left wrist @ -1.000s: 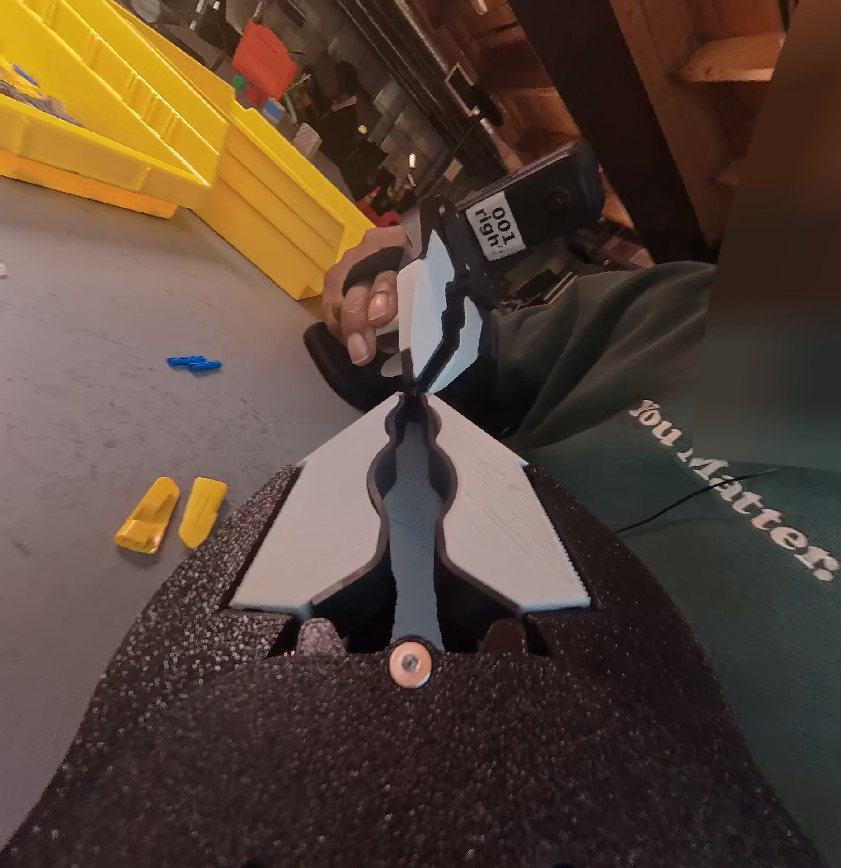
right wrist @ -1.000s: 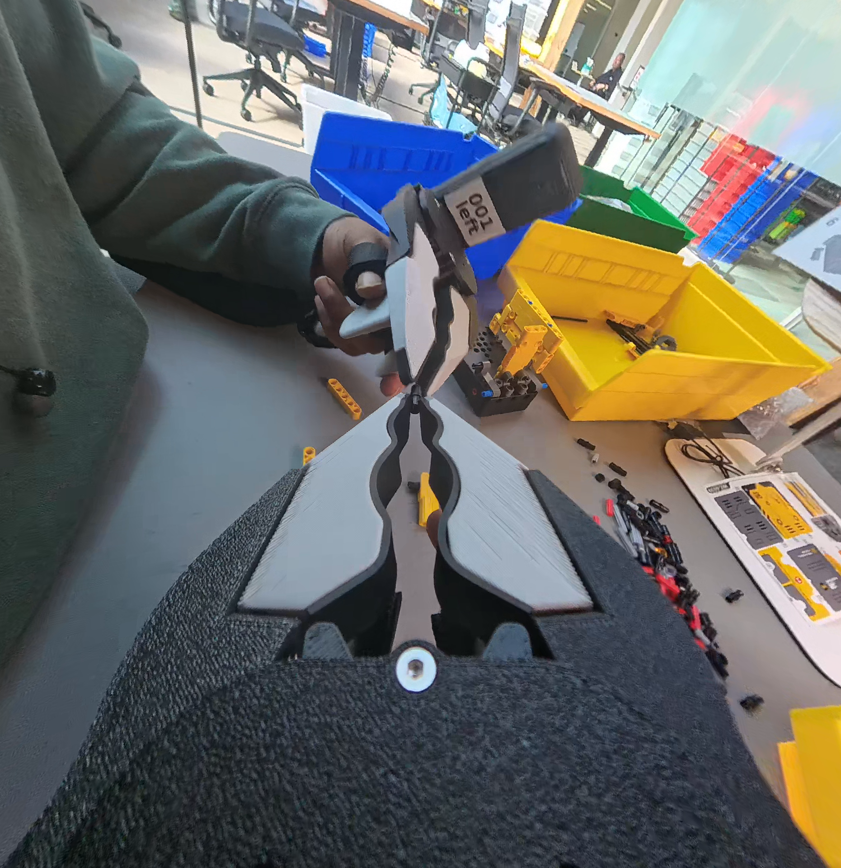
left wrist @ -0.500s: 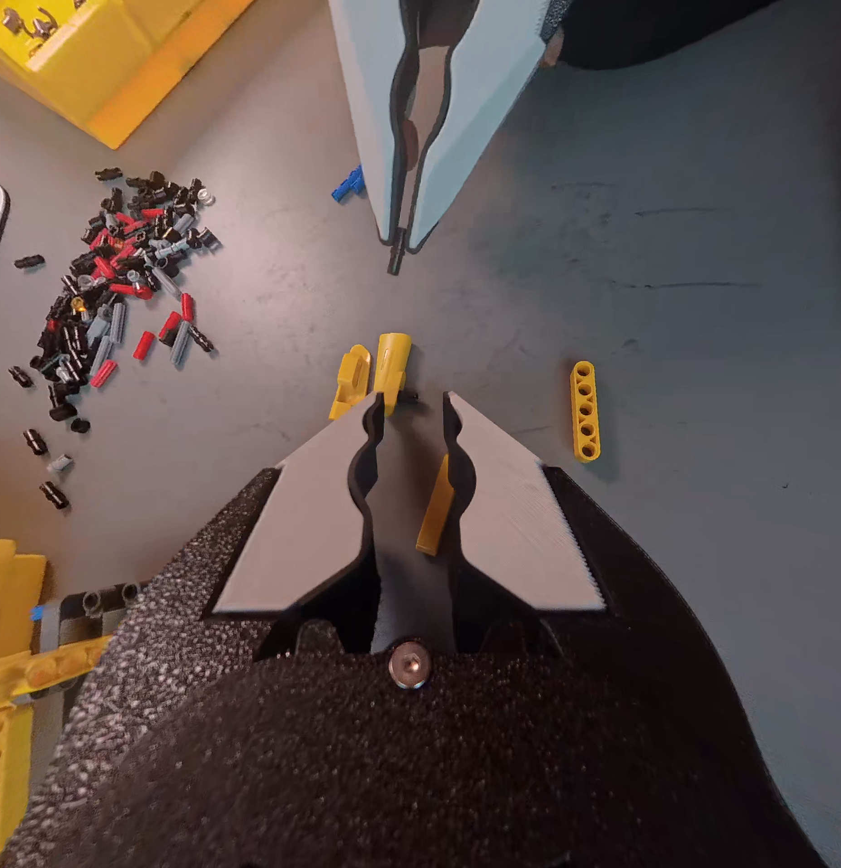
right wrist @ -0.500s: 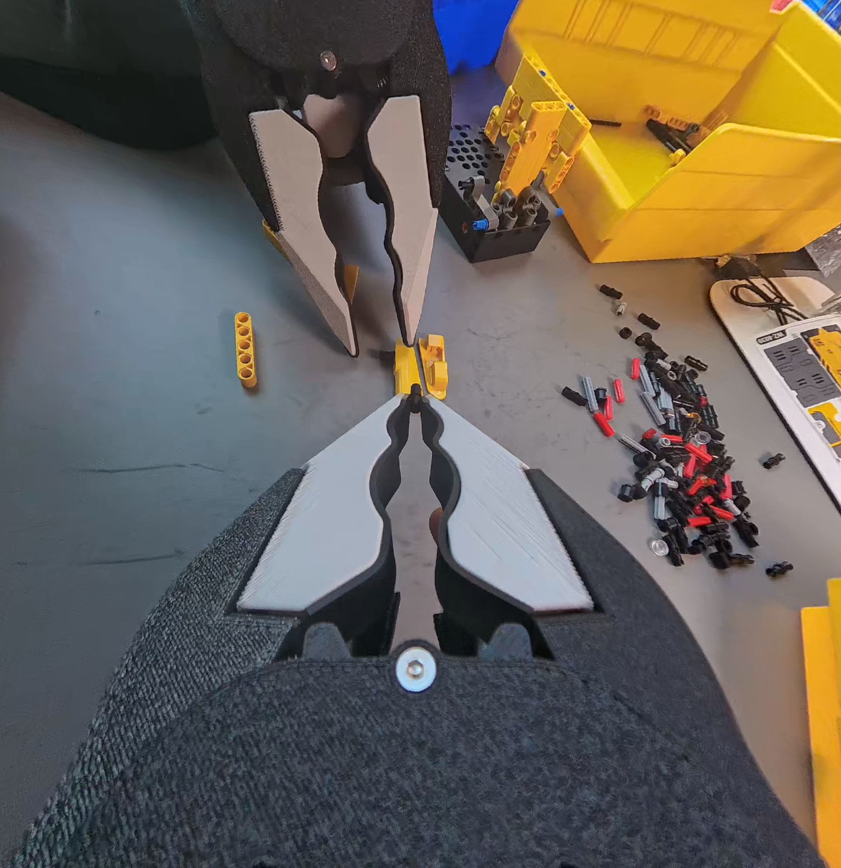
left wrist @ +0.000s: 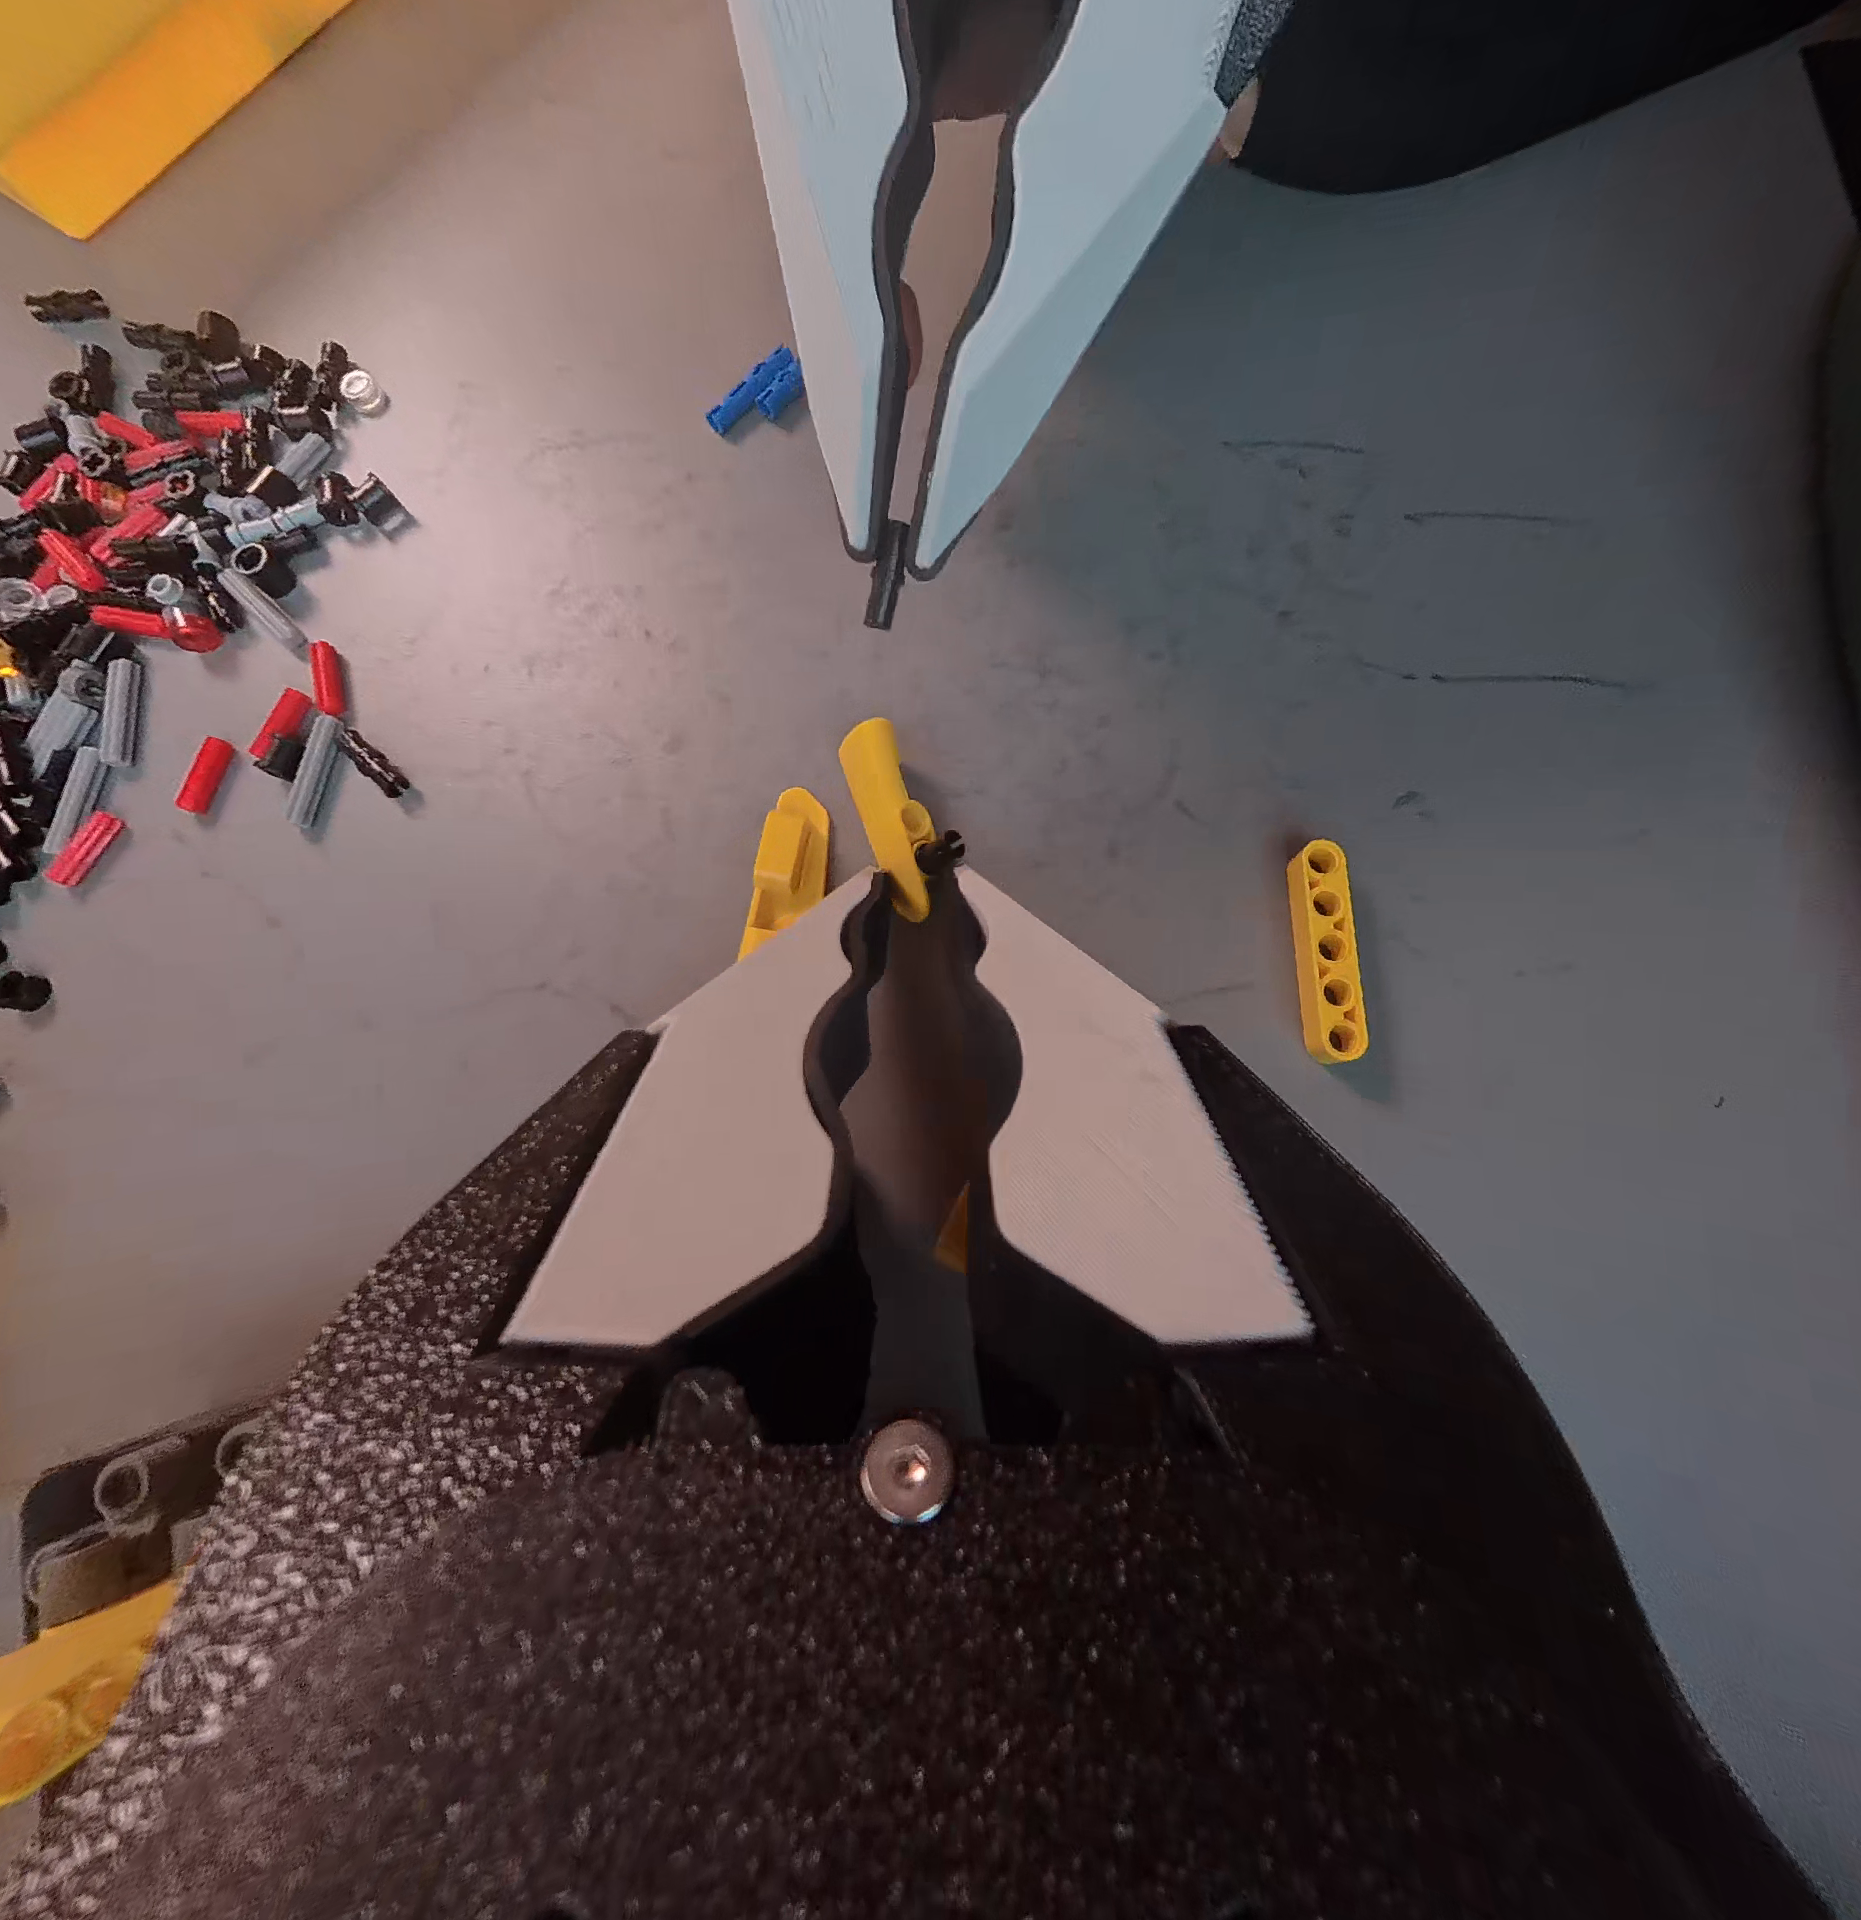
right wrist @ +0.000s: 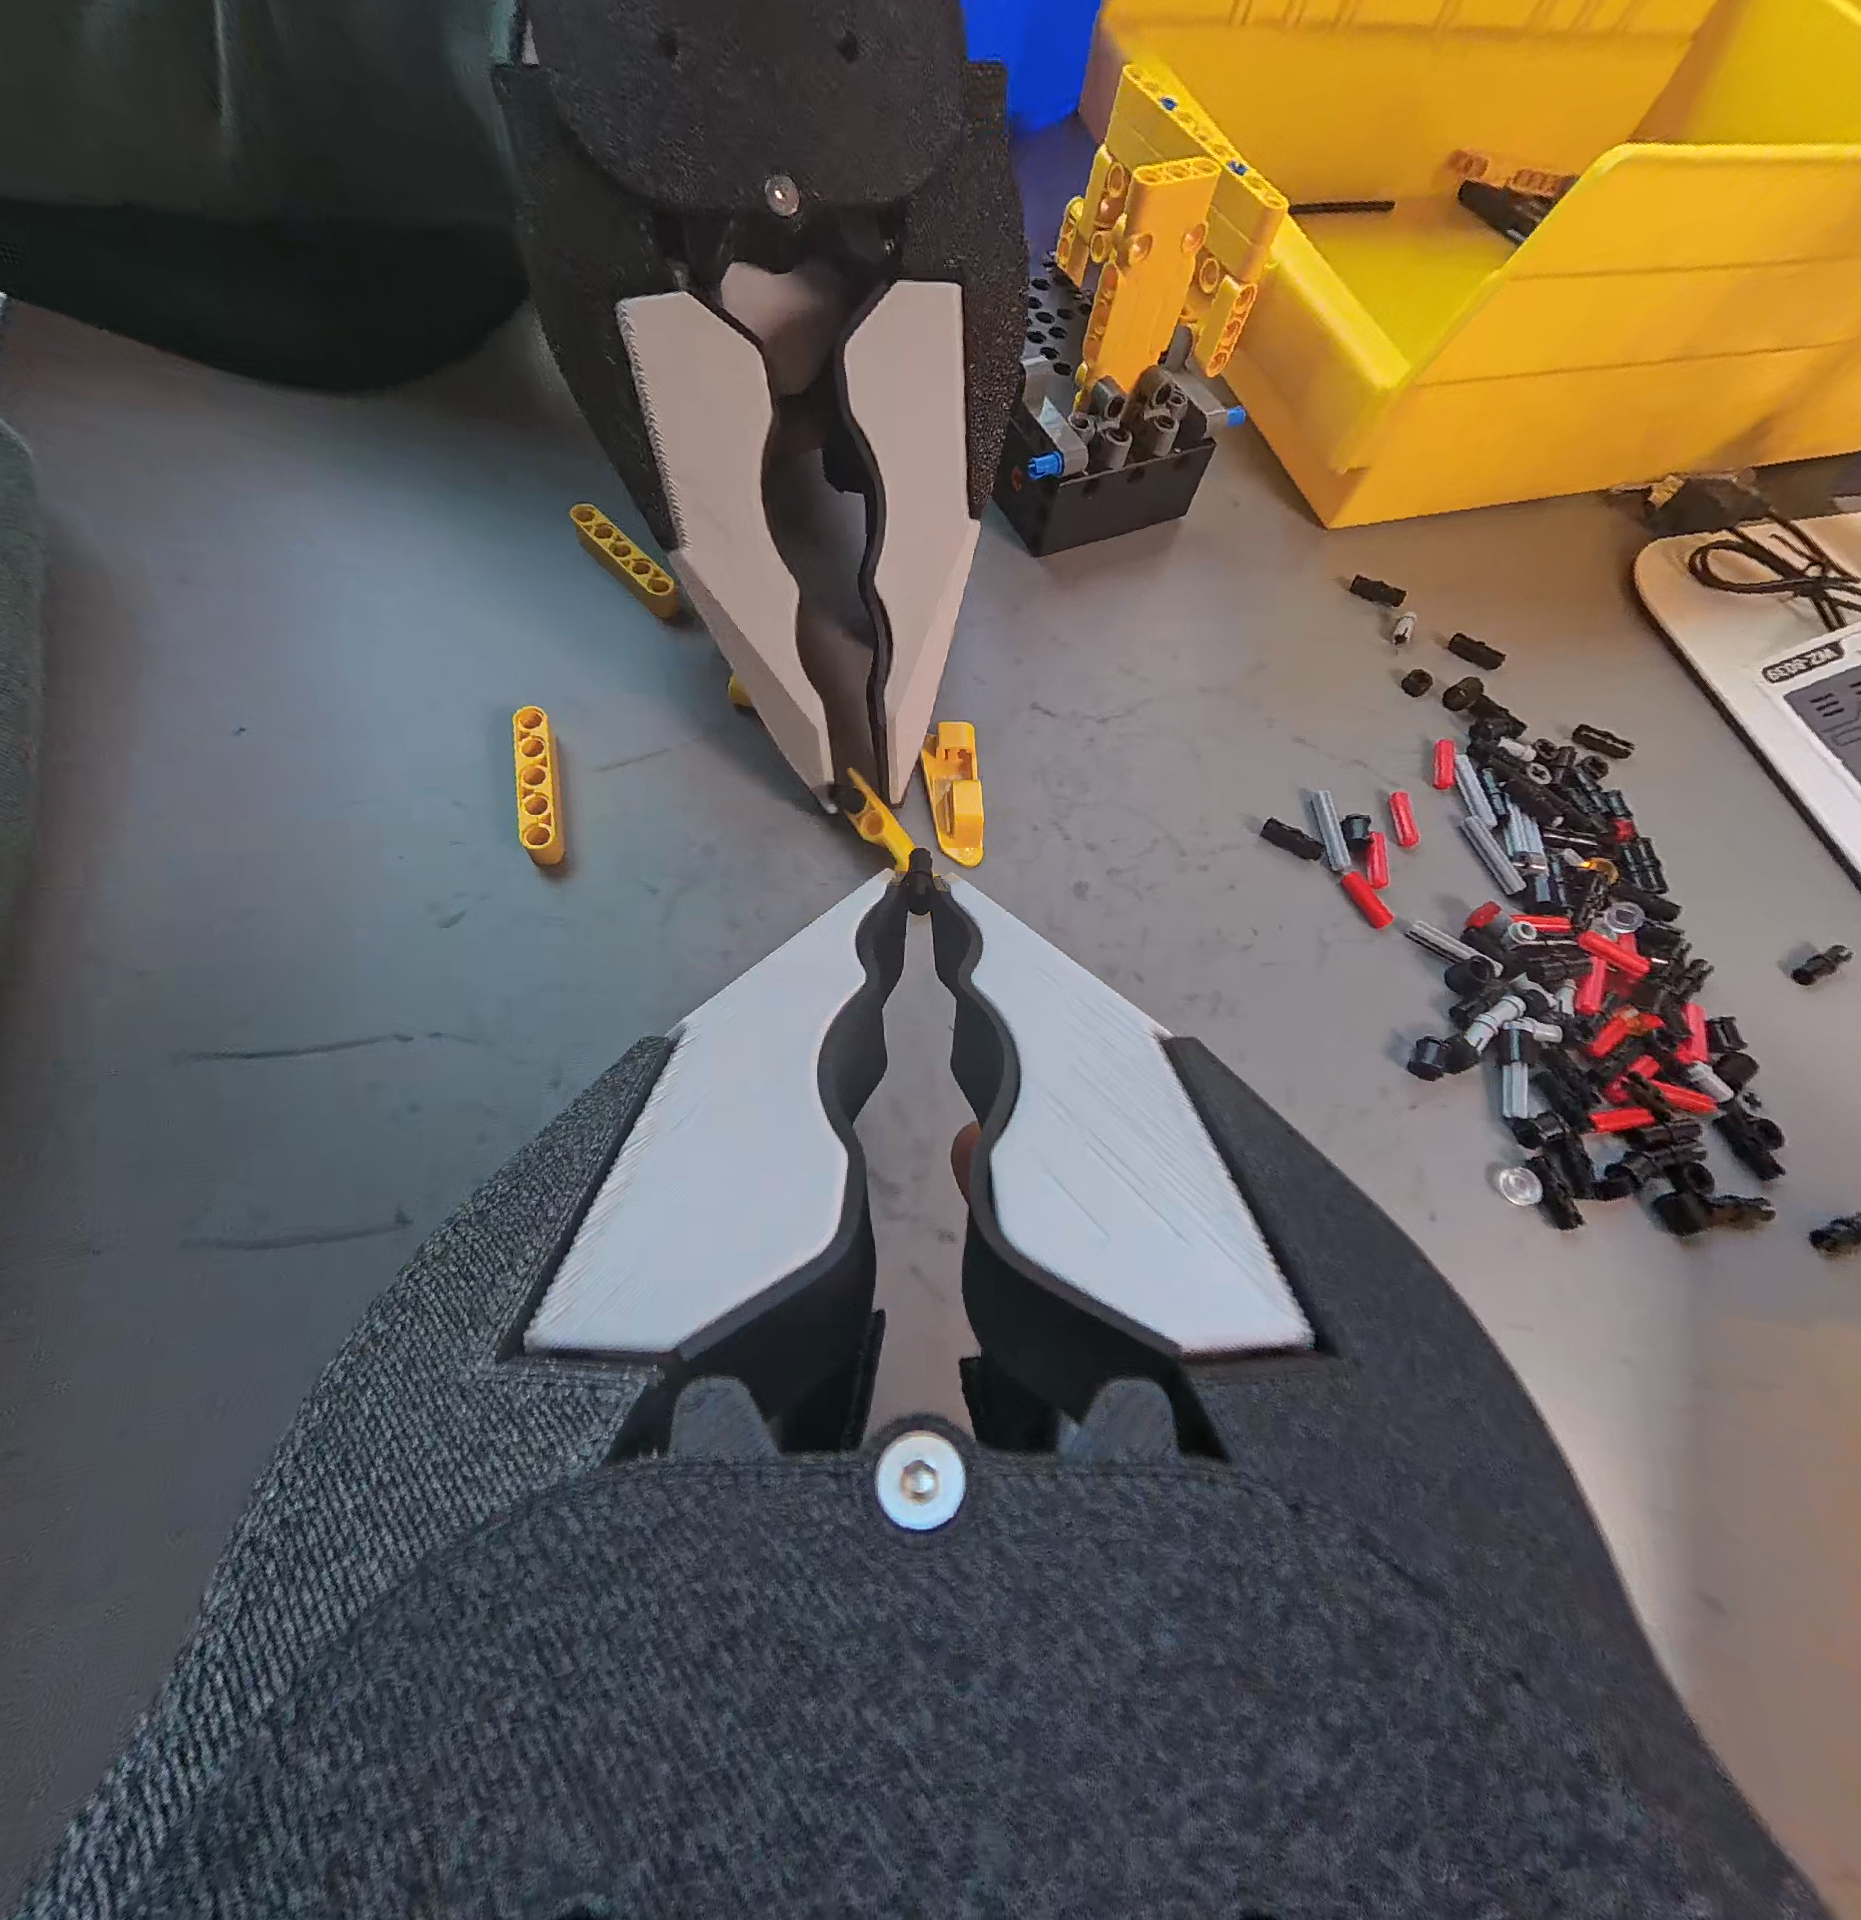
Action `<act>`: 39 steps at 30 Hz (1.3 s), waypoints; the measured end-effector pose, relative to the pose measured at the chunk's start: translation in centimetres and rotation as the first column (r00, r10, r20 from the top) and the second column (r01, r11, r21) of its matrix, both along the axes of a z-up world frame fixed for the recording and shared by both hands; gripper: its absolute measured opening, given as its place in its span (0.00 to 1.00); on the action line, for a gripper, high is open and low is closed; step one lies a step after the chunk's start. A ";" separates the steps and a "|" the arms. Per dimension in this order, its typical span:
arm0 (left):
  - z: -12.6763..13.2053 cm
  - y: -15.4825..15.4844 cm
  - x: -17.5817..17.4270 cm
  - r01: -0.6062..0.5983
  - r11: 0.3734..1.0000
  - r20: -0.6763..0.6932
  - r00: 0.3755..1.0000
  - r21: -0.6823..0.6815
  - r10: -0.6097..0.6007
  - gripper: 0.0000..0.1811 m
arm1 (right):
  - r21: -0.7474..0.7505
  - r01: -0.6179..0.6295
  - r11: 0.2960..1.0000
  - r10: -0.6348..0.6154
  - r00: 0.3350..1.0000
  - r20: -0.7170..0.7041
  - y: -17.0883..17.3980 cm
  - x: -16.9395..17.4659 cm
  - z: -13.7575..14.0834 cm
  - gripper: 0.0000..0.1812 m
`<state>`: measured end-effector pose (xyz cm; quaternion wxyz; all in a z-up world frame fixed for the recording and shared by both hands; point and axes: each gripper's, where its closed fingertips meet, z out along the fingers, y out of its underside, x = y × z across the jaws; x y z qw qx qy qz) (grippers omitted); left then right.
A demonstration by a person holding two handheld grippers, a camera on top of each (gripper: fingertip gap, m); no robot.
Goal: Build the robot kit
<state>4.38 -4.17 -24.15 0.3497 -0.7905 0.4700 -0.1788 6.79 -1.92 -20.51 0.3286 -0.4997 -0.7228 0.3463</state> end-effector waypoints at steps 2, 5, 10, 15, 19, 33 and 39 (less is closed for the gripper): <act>0.0 0.3 0.1 -0.016 1.000 -0.001 1.000 0.002 0.016 0.04 | -0.008 -0.017 1.000 0.017 1.000 0.011 -0.5 -0.1 -0.2 0.02; 0.2 0.2 0.5 -0.015 1.000 0.020 1.000 -0.015 0.016 0.03 | 0.000 -0.022 1.000 0.022 0.999 0.030 -0.7 -0.1 -0.7 0.02; 1.1 -0.6 1.4 0.025 0.994 0.108 0.994 -0.106 -0.013 0.03 | 0.006 -0.031 0.999 0.031 0.999 0.029 -0.8 -0.2 -0.3 0.02; 1.4 -1.0 2.1 0.050 0.986 0.164 0.986 -0.161 -0.023 0.03 | 0.007 -0.087 0.996 0.086 0.991 0.104 -1.6 0.1 -1.3 0.02; 1.5 -1.0 2.5 0.052 0.983 0.198 0.980 -0.177 -0.016 0.03 | 0.022 -0.105 0.994 0.101 0.985 0.139 -1.8 0.1 -1.5 0.02; 2.3 -1.7 2.3 0.067 0.973 0.281 0.960 -0.221 -0.002 0.02 | -0.123 -0.092 0.988 0.111 0.982 0.152 -2.6 0.7 -1.1 0.02; 1.5 -2.0 2.7 0.115 0.961 0.239 0.970 -0.254 -0.052 0.01 | -0.146 -0.132 0.980 0.156 0.974 0.162 -2.9 1.1 -1.2 0.02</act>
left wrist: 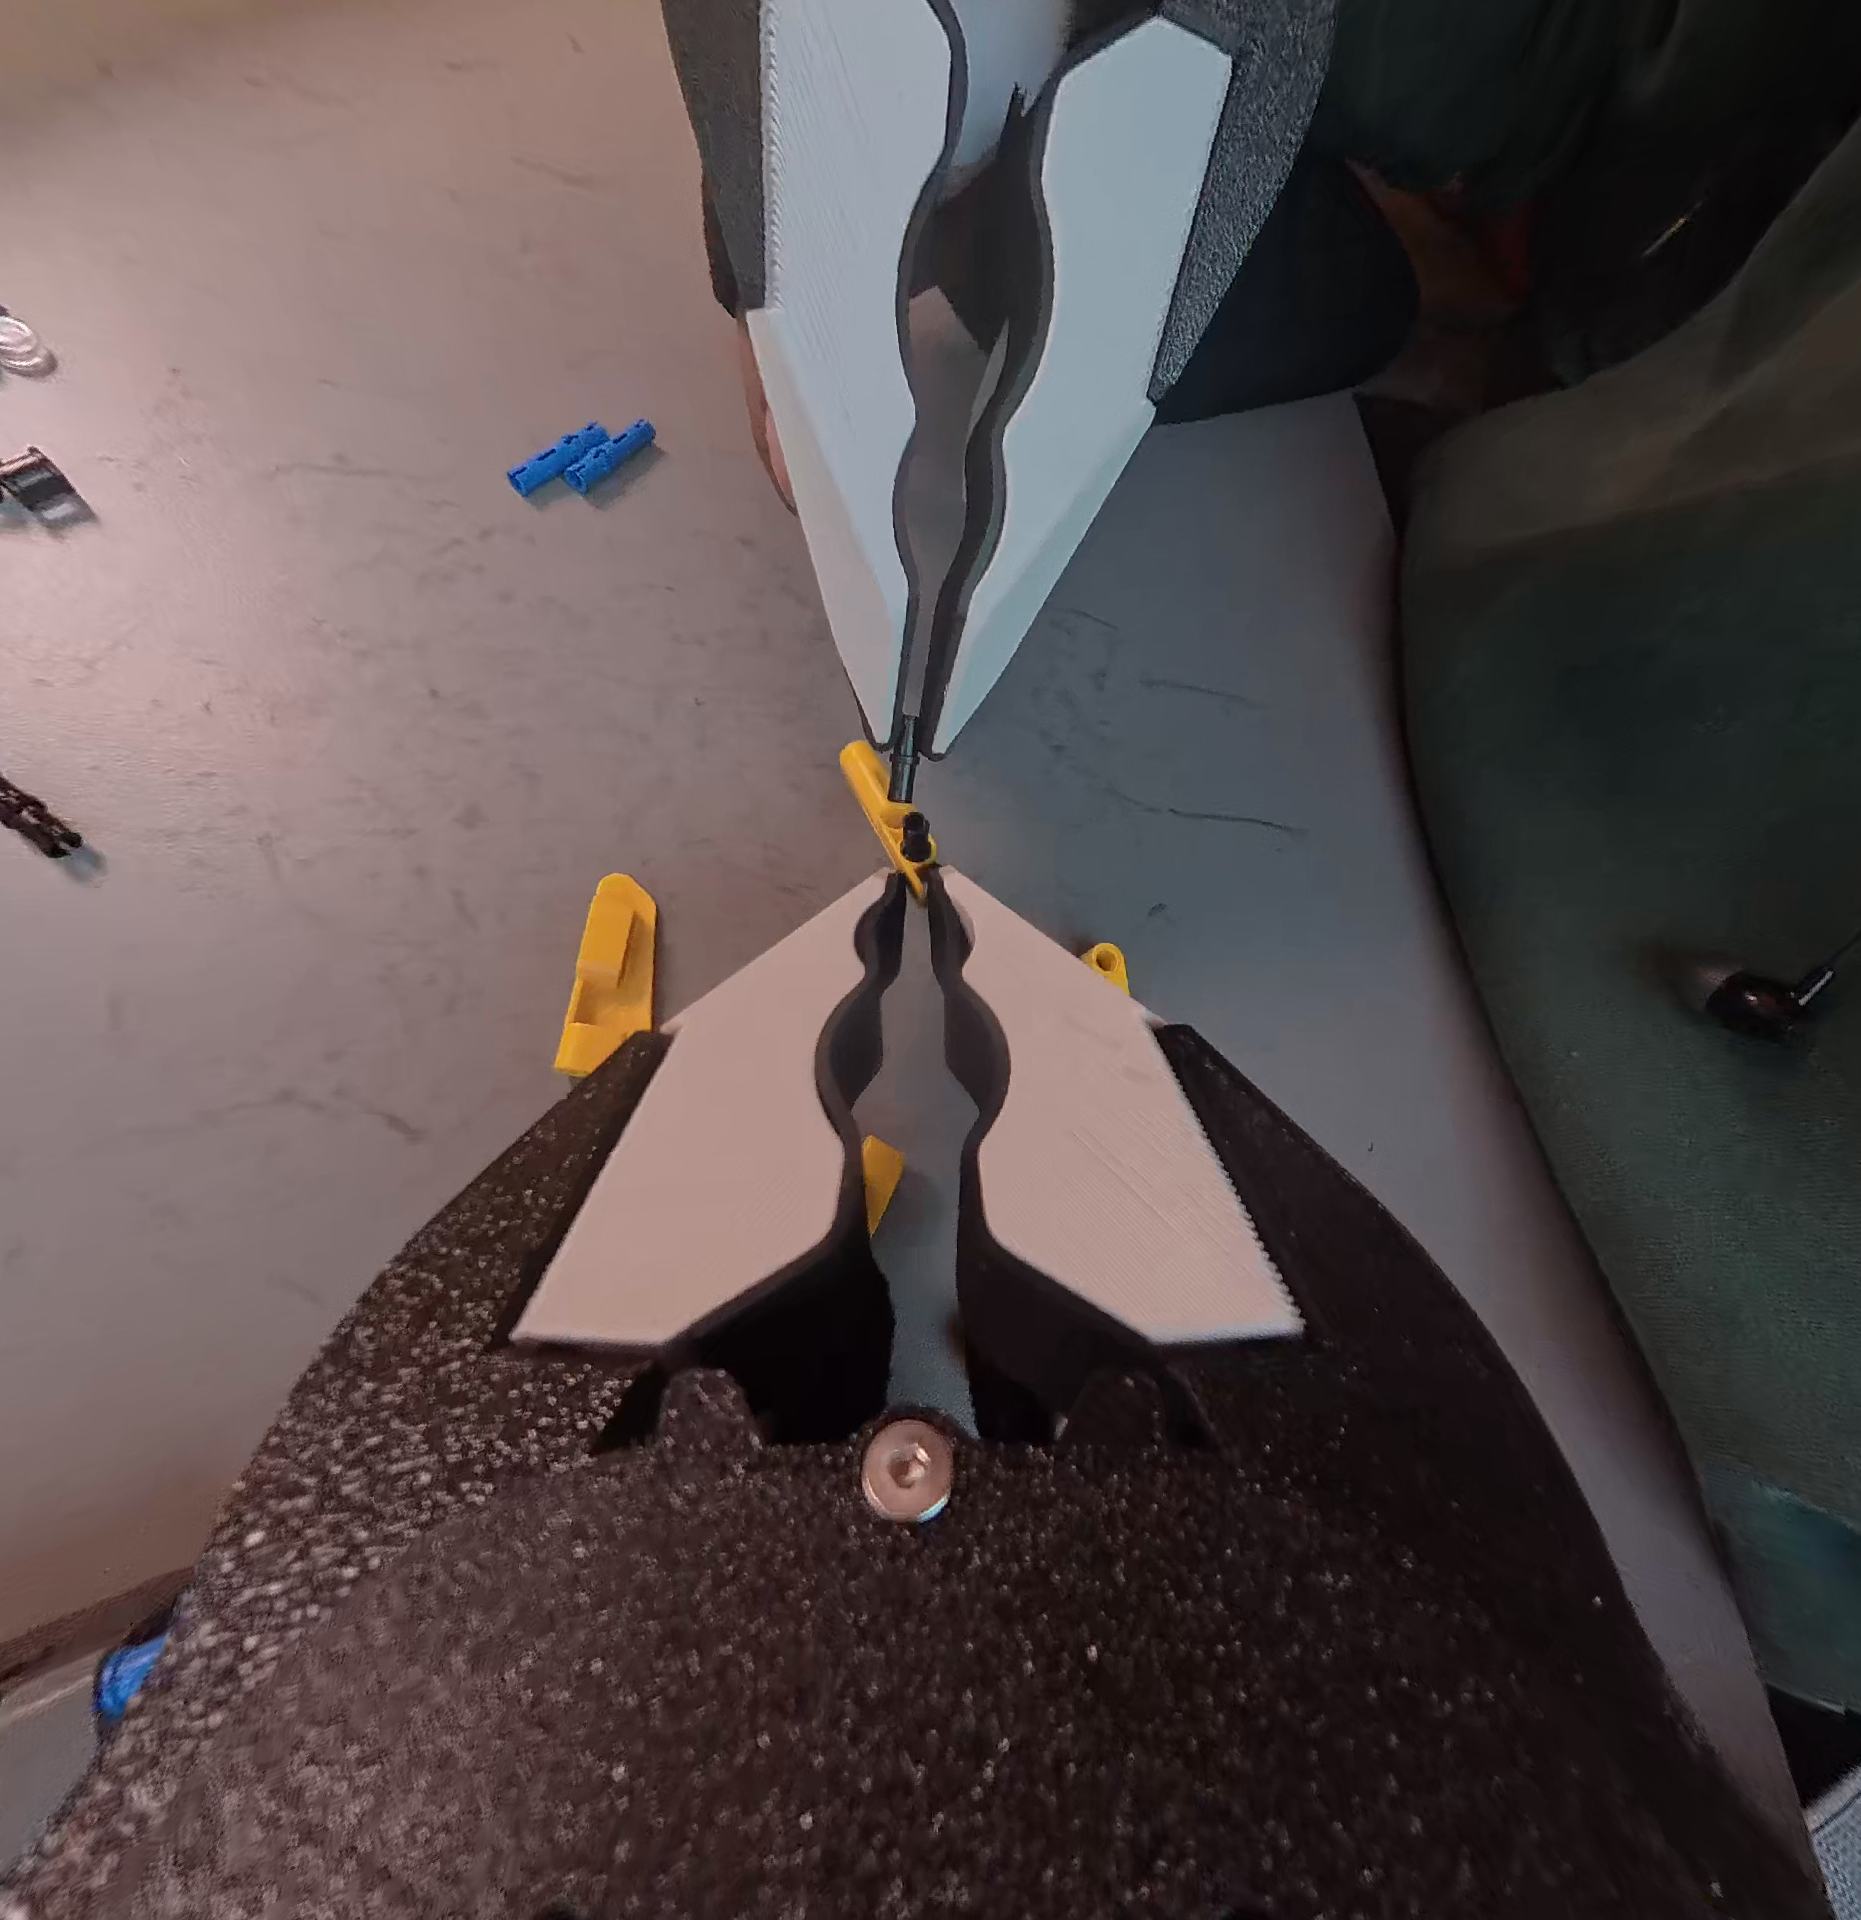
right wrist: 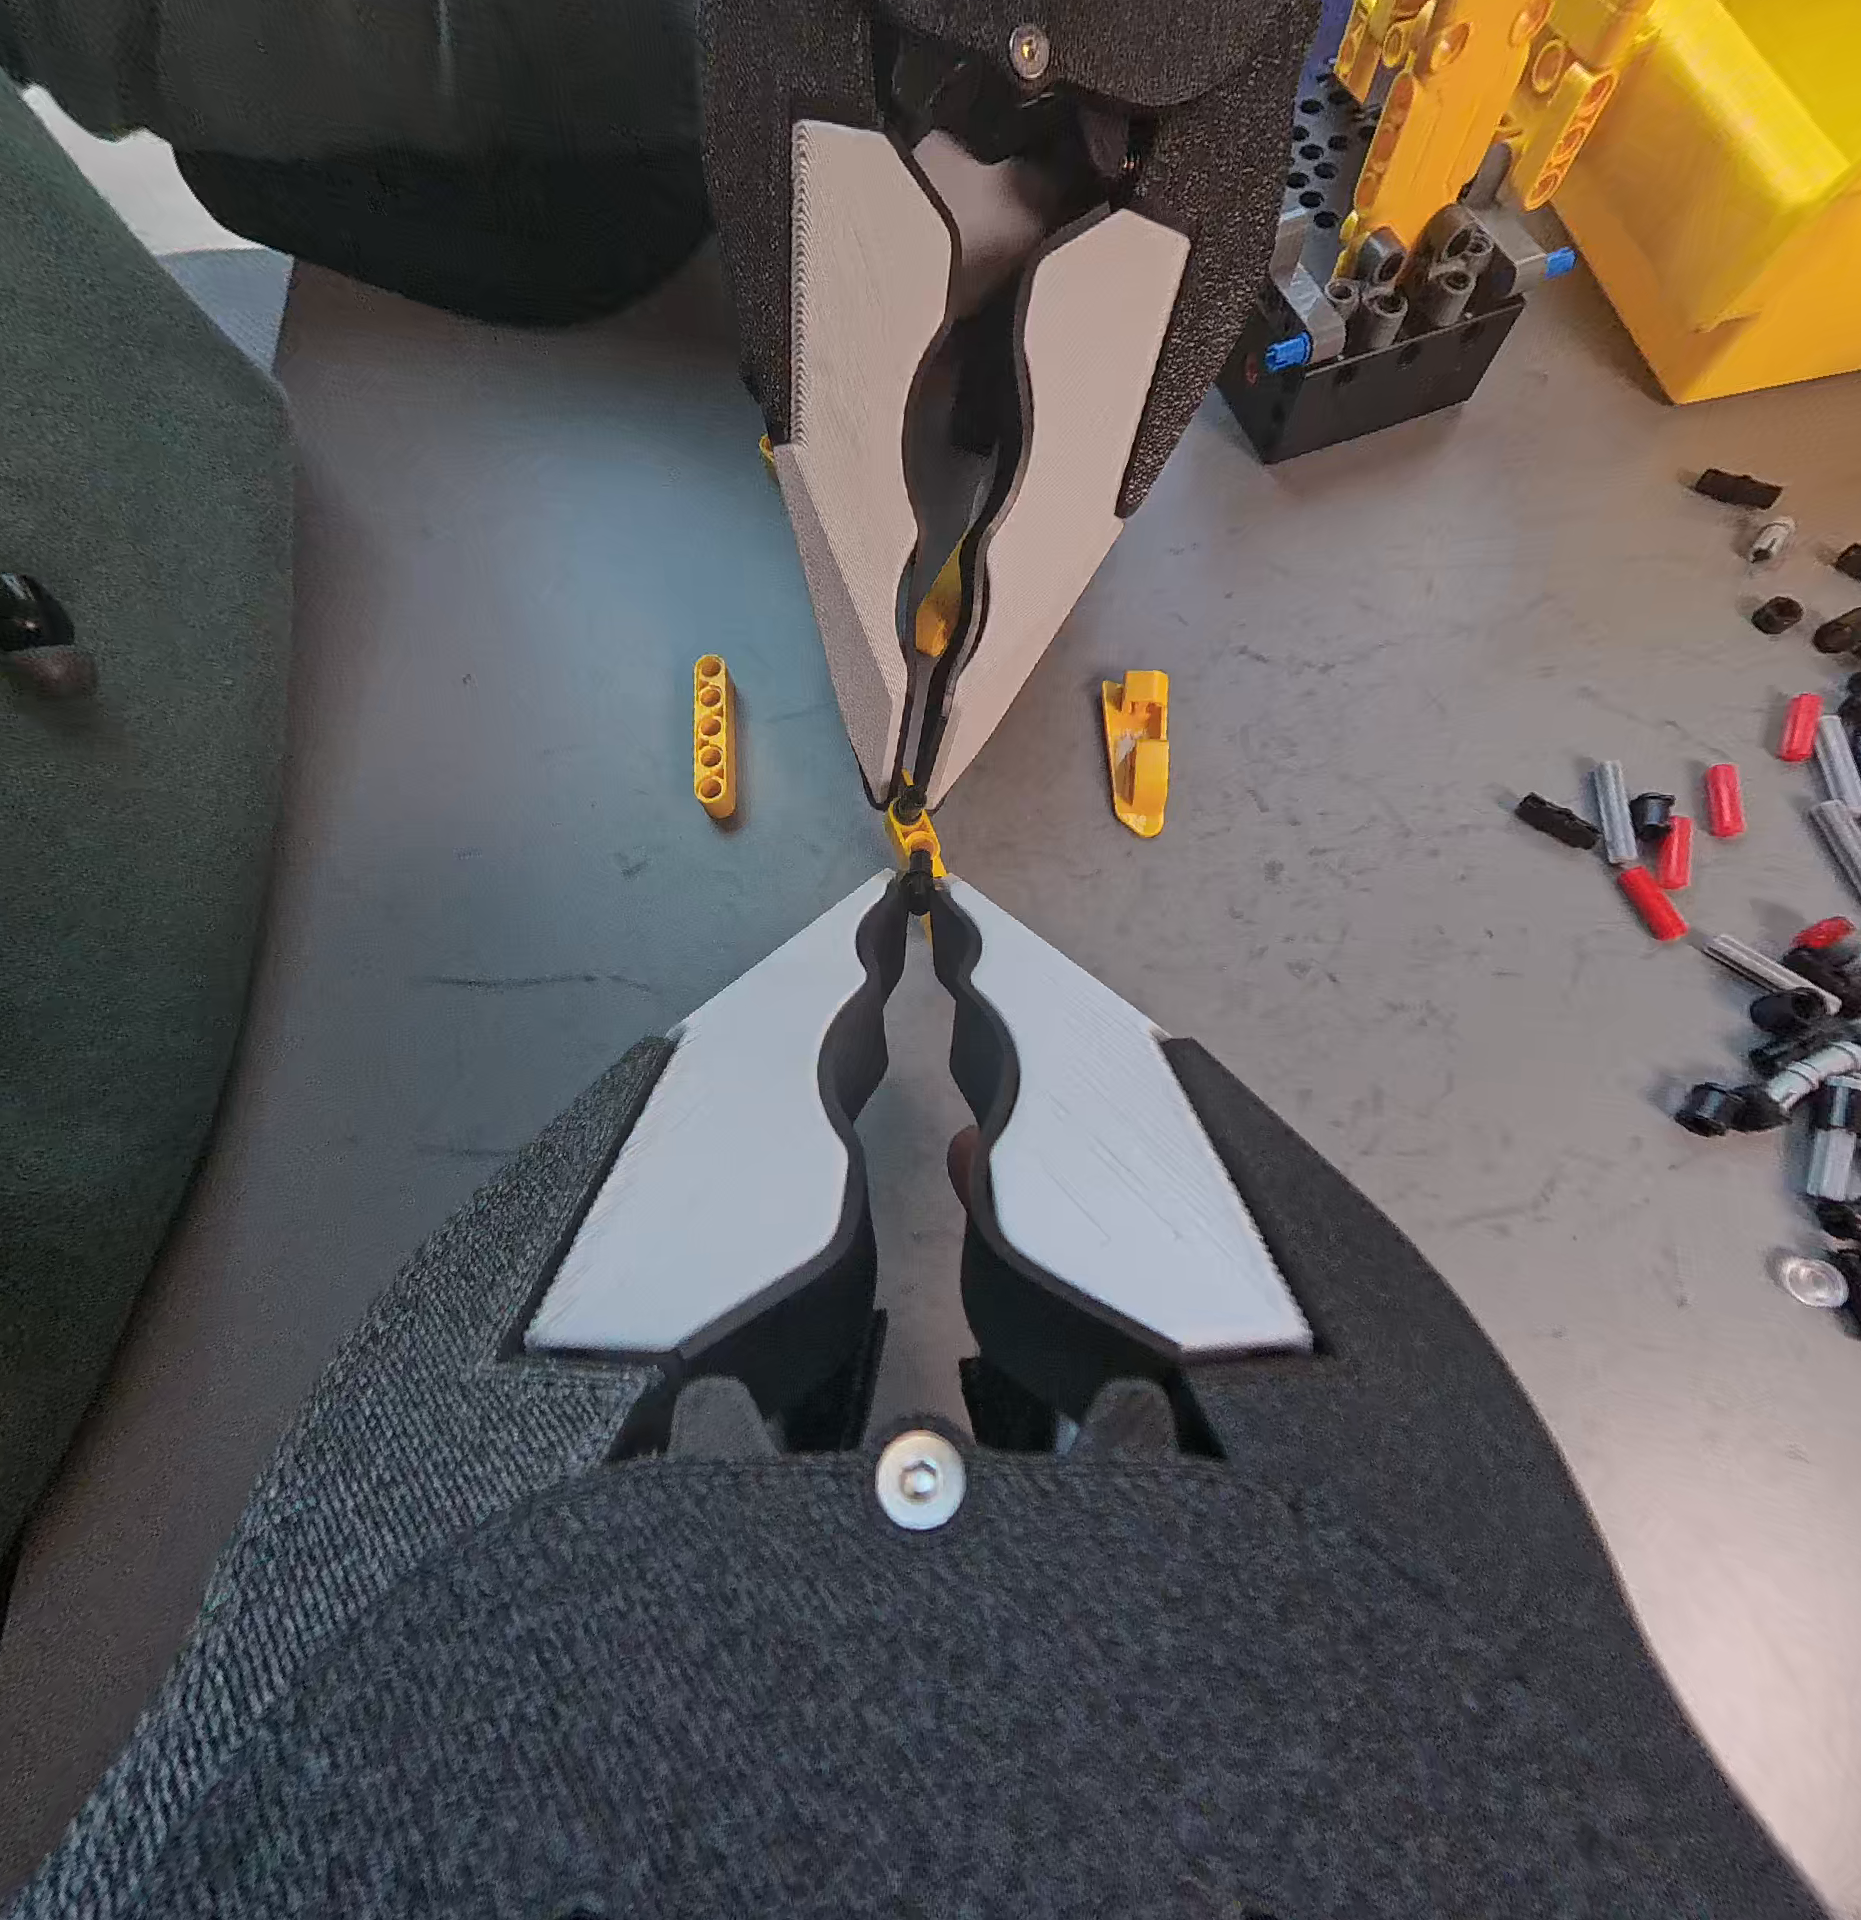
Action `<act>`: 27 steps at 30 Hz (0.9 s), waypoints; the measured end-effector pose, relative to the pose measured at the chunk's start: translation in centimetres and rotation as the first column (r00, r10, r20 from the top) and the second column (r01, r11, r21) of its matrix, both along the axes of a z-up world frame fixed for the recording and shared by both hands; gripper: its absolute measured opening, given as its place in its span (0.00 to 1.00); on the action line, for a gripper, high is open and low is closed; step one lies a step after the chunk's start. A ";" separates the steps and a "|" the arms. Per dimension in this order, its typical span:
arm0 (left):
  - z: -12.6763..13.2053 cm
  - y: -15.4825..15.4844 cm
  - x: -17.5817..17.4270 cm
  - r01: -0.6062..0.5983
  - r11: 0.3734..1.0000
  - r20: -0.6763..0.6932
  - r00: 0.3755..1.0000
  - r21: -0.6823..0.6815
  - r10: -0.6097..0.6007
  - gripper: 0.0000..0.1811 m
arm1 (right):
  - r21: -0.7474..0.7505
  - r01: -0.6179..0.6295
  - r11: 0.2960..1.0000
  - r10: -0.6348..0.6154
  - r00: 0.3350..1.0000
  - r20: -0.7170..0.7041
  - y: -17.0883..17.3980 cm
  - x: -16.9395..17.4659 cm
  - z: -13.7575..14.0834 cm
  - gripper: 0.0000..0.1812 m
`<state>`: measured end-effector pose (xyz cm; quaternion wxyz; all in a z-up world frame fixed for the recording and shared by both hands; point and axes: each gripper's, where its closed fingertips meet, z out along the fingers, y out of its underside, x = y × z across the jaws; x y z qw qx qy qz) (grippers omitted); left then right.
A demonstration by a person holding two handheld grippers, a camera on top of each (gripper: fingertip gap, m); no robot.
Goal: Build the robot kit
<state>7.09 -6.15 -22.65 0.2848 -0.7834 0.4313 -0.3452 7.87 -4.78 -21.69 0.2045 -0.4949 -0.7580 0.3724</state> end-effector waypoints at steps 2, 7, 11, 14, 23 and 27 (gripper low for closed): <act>-0.1 0.1 0.1 0.007 1.000 0.003 1.000 -0.010 -0.007 0.01 | 0.005 -0.024 1.000 0.023 1.000 0.016 0.1 0.1 -0.1 0.02; 0.5 0.4 0.4 0.007 1.000 0.036 0.999 -0.007 -0.007 0.01 | 0.020 -0.077 0.997 0.076 0.996 0.052 0.4 0.3 0.5 0.02; 1.1 0.0 0.5 0.029 1.000 0.064 0.998 -0.012 -0.028 0.01 | -0.002 -0.095 0.995 0.095 0.994 0.056 0.3 0.3 1.1 0.02; 1.3 -0.4 0.9 0.057 0.998 0.064 0.996 -0.020 -0.056 0.01 | -0.020 -0.138 0.990 0.139 0.988 0.061 -0.4 0.3 1.3 0.02; 1.2 -1.4 1.4 0.123 0.989 0.086 0.990 -0.086 -0.115 0.01 | 0.007 -0.298 0.955 0.292 0.938 0.187 -1.6 1.1 1.0 0.02; 1.5 -1.3 1.6 0.125 0.983 0.155 0.982 -0.134 -0.104 0.01 | 0.004 -0.341 0.940 0.330 0.914 0.235 -1.6 1.4 0.8 0.02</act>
